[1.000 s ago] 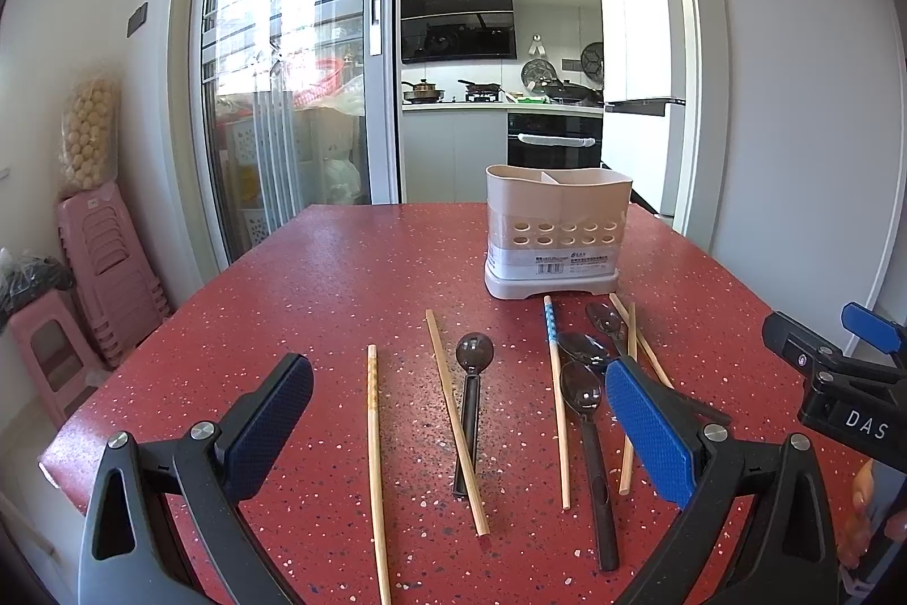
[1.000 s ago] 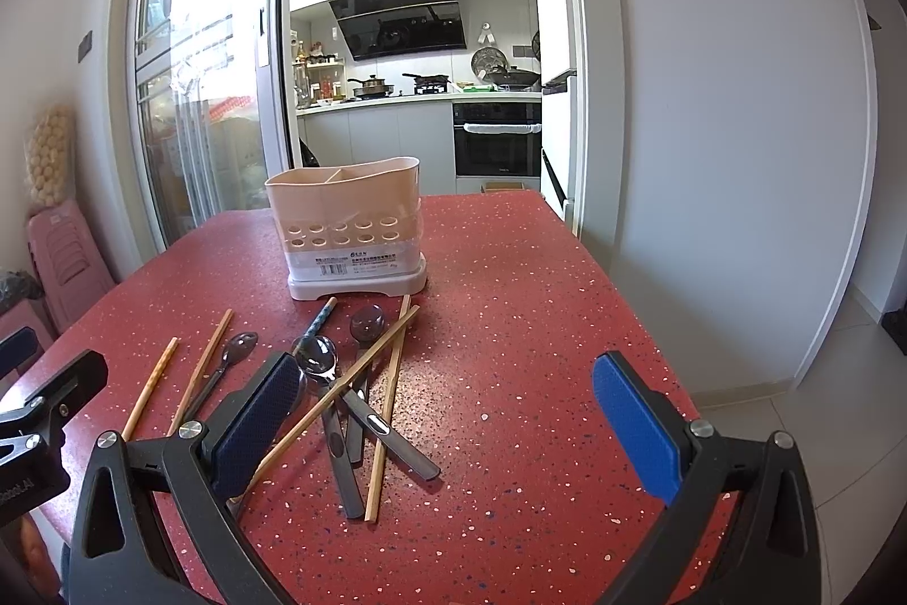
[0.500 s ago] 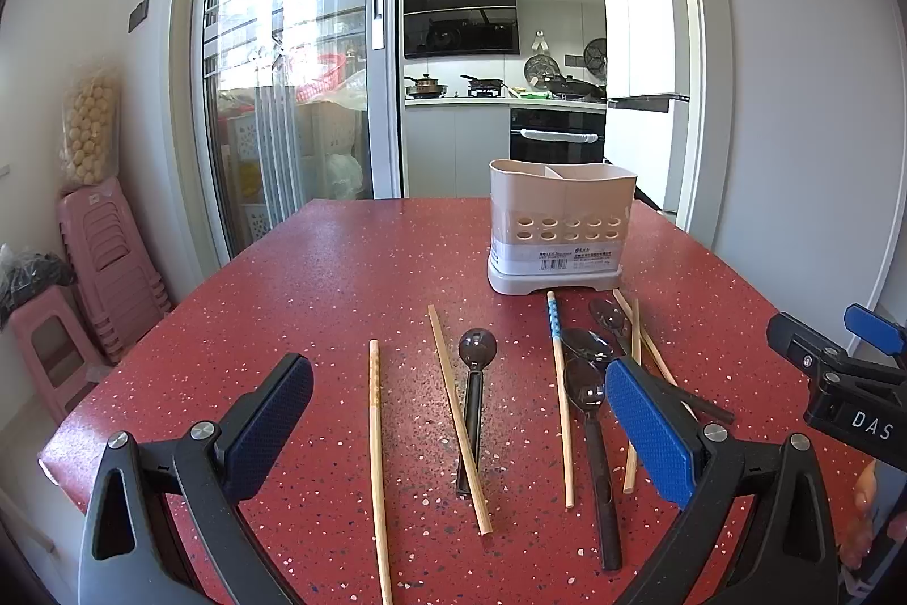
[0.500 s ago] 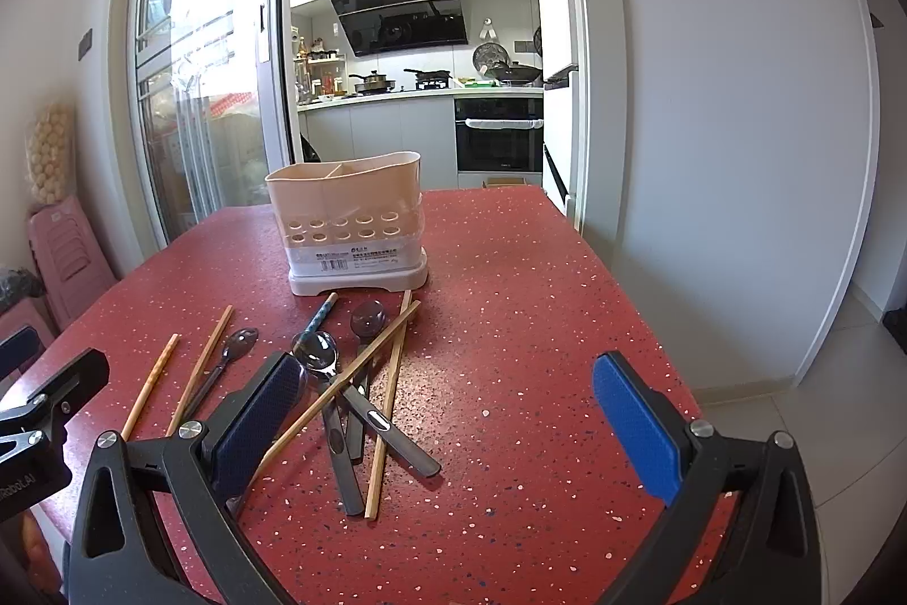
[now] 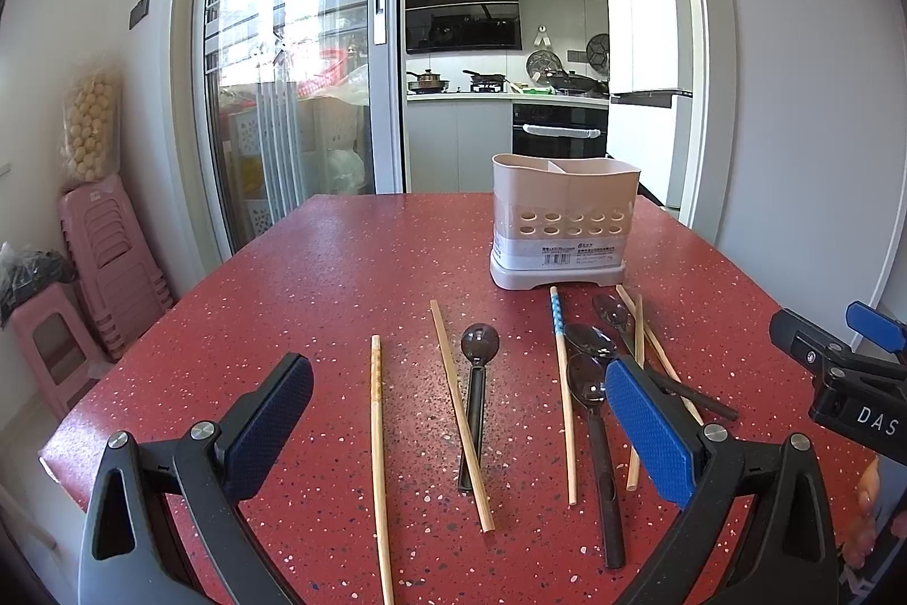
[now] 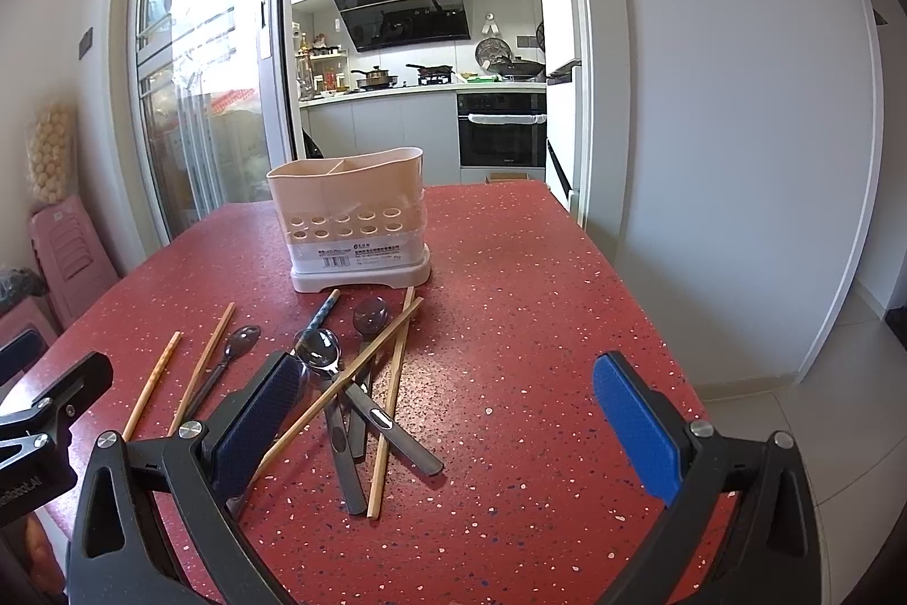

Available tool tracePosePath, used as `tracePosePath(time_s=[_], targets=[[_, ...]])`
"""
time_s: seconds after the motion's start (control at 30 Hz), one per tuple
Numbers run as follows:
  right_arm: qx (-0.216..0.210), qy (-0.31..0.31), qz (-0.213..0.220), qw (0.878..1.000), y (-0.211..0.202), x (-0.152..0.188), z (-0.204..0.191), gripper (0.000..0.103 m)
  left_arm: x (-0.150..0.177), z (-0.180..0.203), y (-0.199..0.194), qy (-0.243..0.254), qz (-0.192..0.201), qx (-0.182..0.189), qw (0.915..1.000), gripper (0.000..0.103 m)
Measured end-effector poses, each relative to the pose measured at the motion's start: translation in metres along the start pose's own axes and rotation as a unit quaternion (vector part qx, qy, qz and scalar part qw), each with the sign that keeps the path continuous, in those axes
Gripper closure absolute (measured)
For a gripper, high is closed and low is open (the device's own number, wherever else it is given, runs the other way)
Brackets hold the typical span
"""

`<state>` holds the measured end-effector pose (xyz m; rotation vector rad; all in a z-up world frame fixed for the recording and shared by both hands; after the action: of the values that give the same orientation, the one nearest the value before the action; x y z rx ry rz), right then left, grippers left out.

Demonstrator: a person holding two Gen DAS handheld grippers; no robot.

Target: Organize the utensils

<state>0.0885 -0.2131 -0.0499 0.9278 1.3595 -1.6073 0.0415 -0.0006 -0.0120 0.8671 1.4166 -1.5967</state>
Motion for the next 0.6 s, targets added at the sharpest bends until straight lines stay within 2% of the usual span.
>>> tracePosePath(time_s=[0.6], targets=[[-0.011, 0.006, -0.028, 1.000, 0.012, 0.000, 0.002, 0.000, 0.003, -0.007, 0.006, 0.004, -0.015, -0.017, 0.9997, 0.000]])
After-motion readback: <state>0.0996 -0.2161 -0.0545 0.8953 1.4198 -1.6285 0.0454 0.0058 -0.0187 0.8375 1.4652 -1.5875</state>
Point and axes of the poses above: each gripper's, at about its wrist camera, not at the fingertips, and y roughly the way its jaws point, z to its right, x to its underside, the point moved 5 cm from there along y, roughly the way its jaws point, and after that the axes turned 9 degrees about -y, right-handed, at the moved point
